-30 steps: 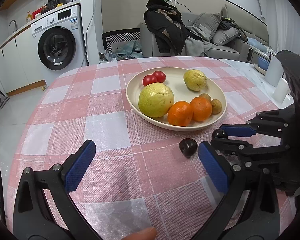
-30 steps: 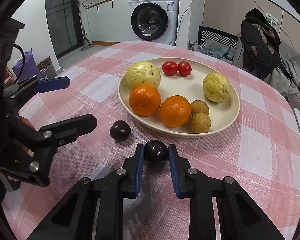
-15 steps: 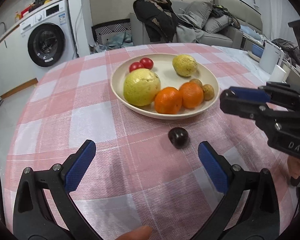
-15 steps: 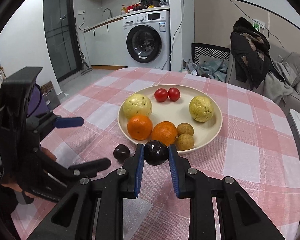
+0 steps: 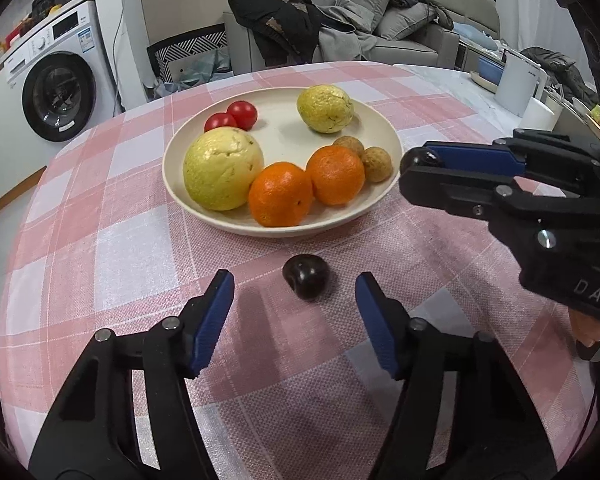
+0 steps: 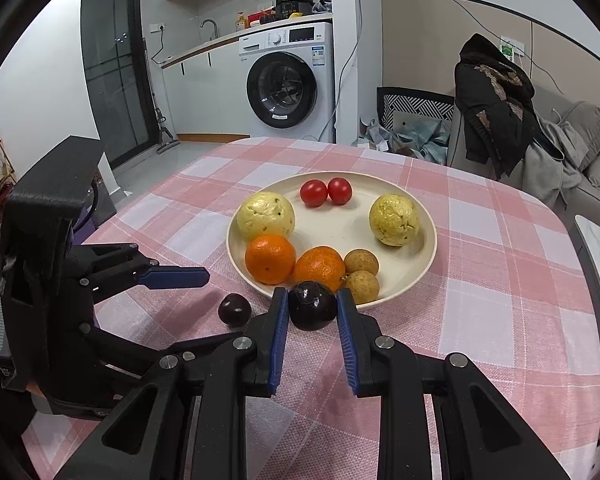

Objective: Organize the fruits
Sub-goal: 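Close the left tool on the second dark plum while the right tool holds its plum, then carry both plums in both tools over the cream plate and lower them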

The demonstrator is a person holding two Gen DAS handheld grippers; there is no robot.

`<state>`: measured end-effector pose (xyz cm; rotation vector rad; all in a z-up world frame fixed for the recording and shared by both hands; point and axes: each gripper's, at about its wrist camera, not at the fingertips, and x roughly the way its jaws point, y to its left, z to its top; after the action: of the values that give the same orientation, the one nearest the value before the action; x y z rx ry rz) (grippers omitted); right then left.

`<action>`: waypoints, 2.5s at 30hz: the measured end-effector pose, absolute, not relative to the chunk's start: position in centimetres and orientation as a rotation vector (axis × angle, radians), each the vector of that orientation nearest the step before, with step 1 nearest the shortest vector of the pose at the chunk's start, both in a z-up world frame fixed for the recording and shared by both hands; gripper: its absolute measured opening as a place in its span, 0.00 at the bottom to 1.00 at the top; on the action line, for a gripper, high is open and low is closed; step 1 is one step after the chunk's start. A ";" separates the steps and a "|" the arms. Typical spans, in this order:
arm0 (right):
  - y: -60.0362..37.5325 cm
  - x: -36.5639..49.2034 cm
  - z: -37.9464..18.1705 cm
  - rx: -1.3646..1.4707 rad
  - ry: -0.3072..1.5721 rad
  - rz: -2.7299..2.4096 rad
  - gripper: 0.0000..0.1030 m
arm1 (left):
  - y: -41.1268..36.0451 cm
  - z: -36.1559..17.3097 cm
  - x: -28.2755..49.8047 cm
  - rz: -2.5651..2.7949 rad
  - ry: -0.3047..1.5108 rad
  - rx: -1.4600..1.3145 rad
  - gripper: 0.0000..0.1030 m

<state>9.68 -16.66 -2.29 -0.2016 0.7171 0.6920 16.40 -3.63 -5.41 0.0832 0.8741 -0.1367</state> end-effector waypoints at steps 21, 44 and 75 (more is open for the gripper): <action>-16.8 9.8 -2.3 -0.200 0.720 0.684 0.24 | -4.1 -5.2 16.4 -0.176 0.861 0.101 0.21; -18.5 10.9 -1.5 -0.109 0.684 0.639 0.24 | -2.4 -1.0 14.1 -0.164 0.689 0.018 0.21; -19.5 15.9 -2.3 0.044 0.748 0.541 0.24 | -3.2 -0.7 19.9 -0.094 0.643 -0.019 0.21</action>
<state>15.93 -19.46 -2.25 0.0437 0.7479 0.5411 19.94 -3.23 -0.74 -0.0187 0.6428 -0.0944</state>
